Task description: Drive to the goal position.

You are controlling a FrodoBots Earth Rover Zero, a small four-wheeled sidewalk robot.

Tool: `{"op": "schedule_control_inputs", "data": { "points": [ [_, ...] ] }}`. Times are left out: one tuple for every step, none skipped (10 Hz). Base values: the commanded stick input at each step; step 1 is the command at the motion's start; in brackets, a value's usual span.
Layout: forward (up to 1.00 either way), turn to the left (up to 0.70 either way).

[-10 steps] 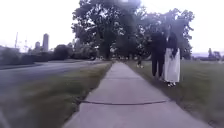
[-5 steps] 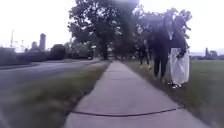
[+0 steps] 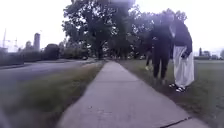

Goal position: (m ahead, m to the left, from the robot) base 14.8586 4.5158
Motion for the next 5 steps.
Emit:
{"op": "schedule_control_inputs", "data": {
  "points": [
    [0.70, 0.00],
    [0.70, 0.00],
    [0.70, 0.00],
    [0.70, 0.00],
    [0.70, 0.00]
  ]
}}
